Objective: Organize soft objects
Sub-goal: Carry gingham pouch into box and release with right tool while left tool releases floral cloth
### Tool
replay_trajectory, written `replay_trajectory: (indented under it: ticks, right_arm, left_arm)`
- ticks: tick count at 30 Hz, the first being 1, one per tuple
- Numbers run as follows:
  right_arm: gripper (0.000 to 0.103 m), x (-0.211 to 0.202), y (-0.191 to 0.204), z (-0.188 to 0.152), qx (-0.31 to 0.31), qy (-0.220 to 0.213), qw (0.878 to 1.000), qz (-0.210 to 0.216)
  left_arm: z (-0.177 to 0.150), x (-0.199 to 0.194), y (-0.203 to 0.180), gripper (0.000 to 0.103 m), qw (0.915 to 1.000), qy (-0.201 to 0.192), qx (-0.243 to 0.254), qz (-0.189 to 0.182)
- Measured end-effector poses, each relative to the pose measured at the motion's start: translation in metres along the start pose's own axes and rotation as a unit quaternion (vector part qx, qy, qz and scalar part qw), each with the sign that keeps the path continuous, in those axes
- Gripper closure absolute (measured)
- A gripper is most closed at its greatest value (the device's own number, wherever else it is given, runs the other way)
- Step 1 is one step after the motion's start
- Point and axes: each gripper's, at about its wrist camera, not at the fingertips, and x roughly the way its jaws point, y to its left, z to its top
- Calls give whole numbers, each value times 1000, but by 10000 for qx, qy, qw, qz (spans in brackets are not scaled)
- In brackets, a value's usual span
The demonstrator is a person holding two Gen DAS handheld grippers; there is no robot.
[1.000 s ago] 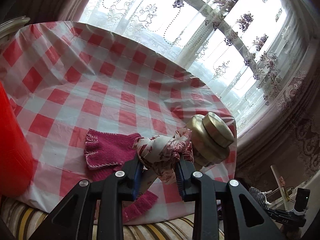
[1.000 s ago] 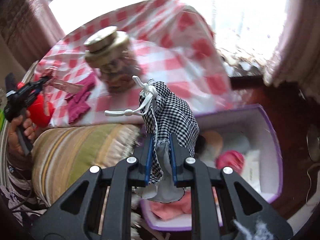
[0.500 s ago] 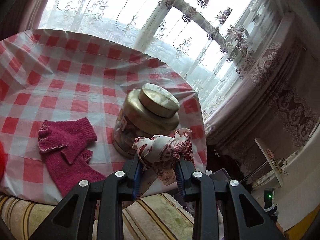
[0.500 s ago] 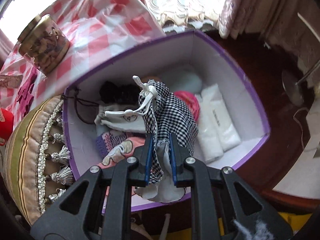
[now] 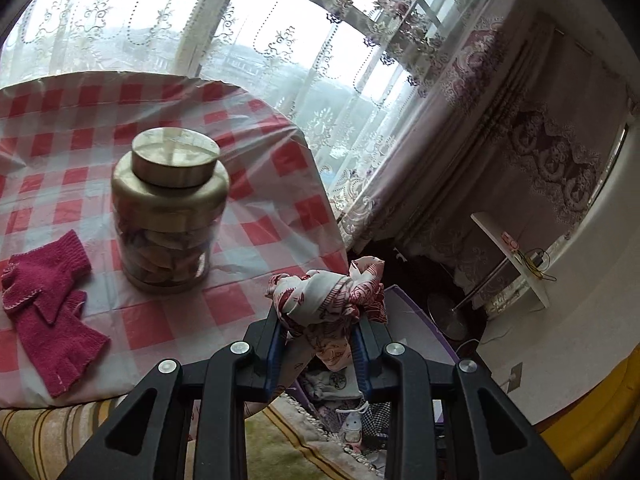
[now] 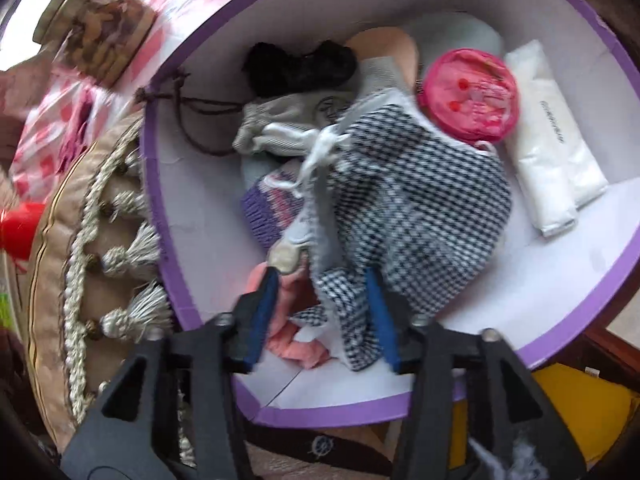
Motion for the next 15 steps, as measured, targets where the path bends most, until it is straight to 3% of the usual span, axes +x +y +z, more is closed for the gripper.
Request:
replay_trajectory:
  ticks: [5,8,12,15]
  right_arm:
    - [32,-9,10,-2,-414,36,9991,113]
    - [27,-34,1,-3,-428,-303,9986,64]
    - [23,-71,-21,2,-298,-886,9945,-468]
    - [23,-89,-44,7,24,-1144,9923,-479]
  left_arm:
    - [-6,23,-20,73,9988,373,61,-317]
    - [-12,38,-34,72,9965,668,184,-474]
    - [-19,56,-46,72,9926,985,113,-705]
    - [-20,68,-51,72,9899,1161,-53,-815]
